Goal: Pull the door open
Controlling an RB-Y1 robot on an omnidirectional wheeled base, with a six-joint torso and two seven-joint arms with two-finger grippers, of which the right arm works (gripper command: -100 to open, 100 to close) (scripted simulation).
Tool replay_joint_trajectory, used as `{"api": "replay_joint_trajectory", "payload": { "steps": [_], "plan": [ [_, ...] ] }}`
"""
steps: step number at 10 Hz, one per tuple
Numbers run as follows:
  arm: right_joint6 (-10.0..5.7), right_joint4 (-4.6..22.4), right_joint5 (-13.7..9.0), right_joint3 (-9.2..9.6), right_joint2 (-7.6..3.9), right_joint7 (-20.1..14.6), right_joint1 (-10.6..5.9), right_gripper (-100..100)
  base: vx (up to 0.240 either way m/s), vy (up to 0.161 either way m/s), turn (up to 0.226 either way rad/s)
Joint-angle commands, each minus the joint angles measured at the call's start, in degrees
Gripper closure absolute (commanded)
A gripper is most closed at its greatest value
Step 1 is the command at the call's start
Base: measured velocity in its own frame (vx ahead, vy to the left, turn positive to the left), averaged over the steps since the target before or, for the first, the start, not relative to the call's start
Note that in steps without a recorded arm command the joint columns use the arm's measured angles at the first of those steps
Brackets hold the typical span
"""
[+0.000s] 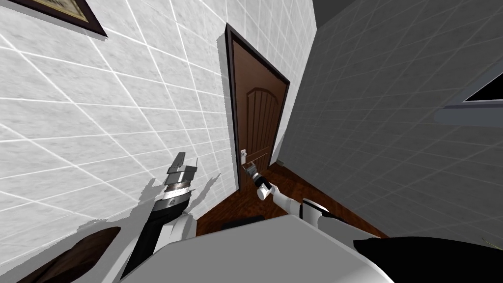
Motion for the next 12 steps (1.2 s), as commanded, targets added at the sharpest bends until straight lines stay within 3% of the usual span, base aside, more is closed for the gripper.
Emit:
{"api": "replay_joint_trajectory", "payload": {
  "steps": [1,7,9,10,11,12],
  "plan": [
    [0.35,1.7,-1.4,1.15,-0.54,-2.2,-1.46,-100,0.076,-0.014,0.015],
    [0.66,7.3,-5.3,4.95,-2.42,-8.8,-5.72,-100,0.069,-0.019,0.013],
    [0.73,8.7,-6.3,5.9,-2.89,-10.5,-6.79,-100,0.056,-0.016,0.013],
    [0.61,8.3,-5.9,5.66,-2.81,-9.9,-6.4,-100,0.027,-0.008,0.003],
    [-0.66,9.5,-6.8,5.79,-4.7,-11.6,-6.31,-100,0.042,0.065,0.294],
    [-1.19,9.9,-7.2,5.8,-5.53,-12.3,-6.24,-100,0.077,0.093,0.256]
  ]
}}
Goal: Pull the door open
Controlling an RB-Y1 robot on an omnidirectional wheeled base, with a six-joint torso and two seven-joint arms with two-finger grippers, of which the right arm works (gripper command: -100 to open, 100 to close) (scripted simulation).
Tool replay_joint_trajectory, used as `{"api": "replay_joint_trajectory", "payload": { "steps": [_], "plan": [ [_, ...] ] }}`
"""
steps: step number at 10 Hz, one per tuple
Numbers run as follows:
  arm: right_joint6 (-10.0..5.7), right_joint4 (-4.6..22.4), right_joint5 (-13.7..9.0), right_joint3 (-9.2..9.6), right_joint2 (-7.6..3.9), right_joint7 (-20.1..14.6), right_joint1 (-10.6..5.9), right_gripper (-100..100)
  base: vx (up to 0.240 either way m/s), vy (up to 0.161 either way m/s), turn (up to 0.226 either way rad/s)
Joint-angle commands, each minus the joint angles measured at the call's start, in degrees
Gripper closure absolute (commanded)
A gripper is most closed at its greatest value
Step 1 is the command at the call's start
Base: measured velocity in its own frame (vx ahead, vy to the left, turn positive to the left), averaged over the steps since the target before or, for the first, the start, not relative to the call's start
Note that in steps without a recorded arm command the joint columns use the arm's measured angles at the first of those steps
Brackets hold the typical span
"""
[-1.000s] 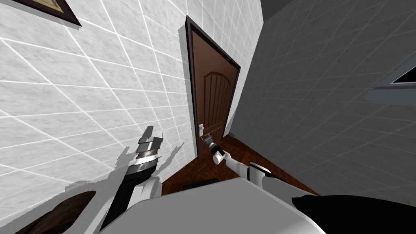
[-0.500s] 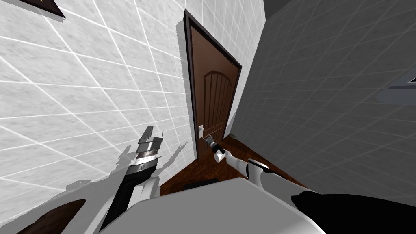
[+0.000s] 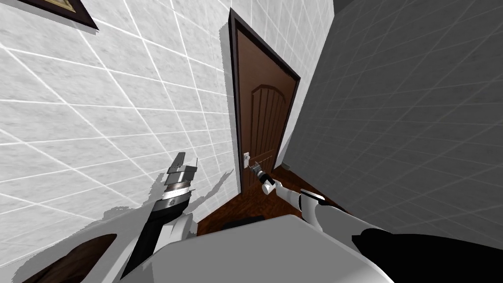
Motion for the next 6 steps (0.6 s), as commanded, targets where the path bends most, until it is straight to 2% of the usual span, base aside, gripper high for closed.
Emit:
{"api": "replay_joint_trajectory", "payload": {
  "steps": [1,2,3,4,5,6],
  "plan": [
    [-0.32,-0.9,-1.1,-0.64,-1.88,-0.2,0.92,-100,0.074,0.107,0.137],
    [-0.32,-0.9,-1.1,-0.64,-1.88,-0.2,0.92,-100,0.055,0.079,0.023],
    [-1.62,0.2,-2.0,-0.6,-3.9,-1.7,1.1,-100,0.08,0.086,0.254],
    [-2.3,0.8,-2.5,-0.58,-4.93,-2.5,1.19,-100,0.126,0.104,0.337],
    [-2.96,1.4,-3.0,-0.56,-5.96,-3.3,1.28,-100,0.118,0.09,0.167],
    [-4.18,2.5,-3.9,-0.52,-7.86,-4.8,1.45,-100,0.114,0.101,0.284]
  ]
}}
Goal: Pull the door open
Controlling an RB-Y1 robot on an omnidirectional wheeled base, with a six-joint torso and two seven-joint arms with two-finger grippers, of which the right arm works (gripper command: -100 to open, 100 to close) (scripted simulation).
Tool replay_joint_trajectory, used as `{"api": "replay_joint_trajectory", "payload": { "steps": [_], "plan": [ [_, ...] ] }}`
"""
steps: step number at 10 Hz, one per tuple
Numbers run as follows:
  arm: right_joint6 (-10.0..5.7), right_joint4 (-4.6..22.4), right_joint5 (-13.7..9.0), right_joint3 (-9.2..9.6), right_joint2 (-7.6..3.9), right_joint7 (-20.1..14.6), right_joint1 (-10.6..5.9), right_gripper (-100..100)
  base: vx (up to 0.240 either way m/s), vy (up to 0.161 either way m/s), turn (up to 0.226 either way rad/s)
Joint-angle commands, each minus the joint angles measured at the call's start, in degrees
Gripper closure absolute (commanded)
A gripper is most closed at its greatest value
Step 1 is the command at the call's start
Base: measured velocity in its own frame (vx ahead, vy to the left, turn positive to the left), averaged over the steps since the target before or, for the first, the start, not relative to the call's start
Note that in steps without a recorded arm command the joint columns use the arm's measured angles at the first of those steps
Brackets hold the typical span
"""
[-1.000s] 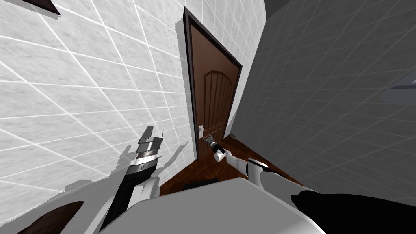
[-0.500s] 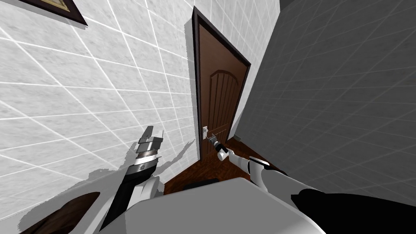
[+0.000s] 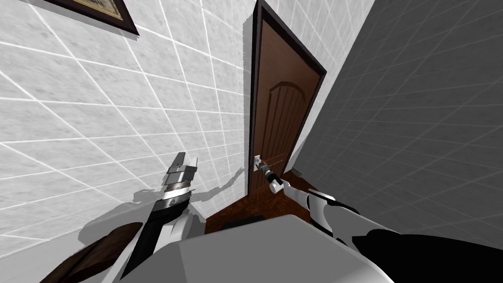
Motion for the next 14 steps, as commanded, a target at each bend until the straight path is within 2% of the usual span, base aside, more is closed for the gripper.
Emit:
{"api": "replay_joint_trajectory", "payload": {
  "steps": [1,2,3,4,9,10,13,14],
  "plan": [
    [-1.03,0.9,-1.0,-0.12,-1.85,-1.4,0.02,-100,0.126,0.111,0.26],
    [-1.84,1.6,-1.6,-0.1,-3.1,-2.3,0.13,-100,0.114,0.105,0.2],
    [-1.85,2.1,-0.9,0.33,-2.27,-2.3,-0.05,-100,0.05,0.041,0.029],
    [-1.85,2.1,-0.9,0.33,-2.27,-2.3,-0.05,100,-0.002,-0.008,-0.044],
    [-1.85,2.1,-0.9,0.33,-2.27,-2.3,-0.05,100,-0.008,-0.012,0.001],
    [-2.62,1.9,-0.5,1.65,-3.49,-3.8,-0.3,100,-0.102,-0.07,0.098],
    [-3.97,1.3,0.2,4.08,-5.25,-6.4,-0.67,100,-0.145,-0.145,0.106],
    [-4.75,0.9,0.6,5.48,-6.26,-7.9,-0.88,100,-0.181,-0.132,0.107]
  ]
}}
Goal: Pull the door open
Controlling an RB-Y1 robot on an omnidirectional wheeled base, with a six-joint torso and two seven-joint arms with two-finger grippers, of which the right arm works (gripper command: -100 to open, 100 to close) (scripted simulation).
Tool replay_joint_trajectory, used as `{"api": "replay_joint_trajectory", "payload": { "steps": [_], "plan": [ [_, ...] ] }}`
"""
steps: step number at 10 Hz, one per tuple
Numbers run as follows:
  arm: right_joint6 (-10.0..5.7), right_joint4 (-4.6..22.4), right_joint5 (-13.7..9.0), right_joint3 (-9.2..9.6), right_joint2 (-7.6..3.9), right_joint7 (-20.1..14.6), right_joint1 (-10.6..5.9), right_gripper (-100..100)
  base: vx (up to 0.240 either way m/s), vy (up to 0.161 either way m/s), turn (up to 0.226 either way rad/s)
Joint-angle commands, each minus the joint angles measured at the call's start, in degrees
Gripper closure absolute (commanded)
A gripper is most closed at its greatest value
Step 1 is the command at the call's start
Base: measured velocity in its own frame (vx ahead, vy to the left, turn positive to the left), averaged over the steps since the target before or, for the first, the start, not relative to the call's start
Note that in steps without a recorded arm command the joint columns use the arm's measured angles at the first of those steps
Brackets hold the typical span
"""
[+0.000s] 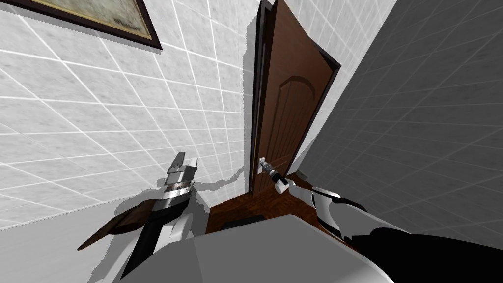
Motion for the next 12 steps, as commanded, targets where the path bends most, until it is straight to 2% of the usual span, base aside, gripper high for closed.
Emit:
{"api": "replay_joint_trajectory", "payload": {
  "steps": [1,2,5,6,7,10,12],
  "plan": [
    [-0.94,-0.6,0.4,1.45,-1.19,-1.7,-0.12,100,-0.17,-0.121,0.091],
    [-1.69,-0.9,0.8,2.79,-2.16,-3.1,-0.32,100,-0.162,-0.138,0.095],
    [-3.1,-1.5,1.6,5.31,-3.99,-5.8,-0.7,100,-0.159,-0.13,0.093],
    [-2.6,-1.3,1.4,4.85,-3.6,-5.2,-0.51,100,-0.073,-0.057,0.022],
    [-4.01,-1.8,1.9,6.6,-4.74,-6.4,-0.5,100,-0.126,-0.123,0.125],
    [-5.84,-2.4,2.5,8.66,-6.21,-7.9,-0.65,100,-0.154,-0.153,0.111],
    [-7.77,-3.0,3.0,10.83,-7.76,-9.5,-0.81,100,-0.183,-0.189,0.118]
  ]
}}
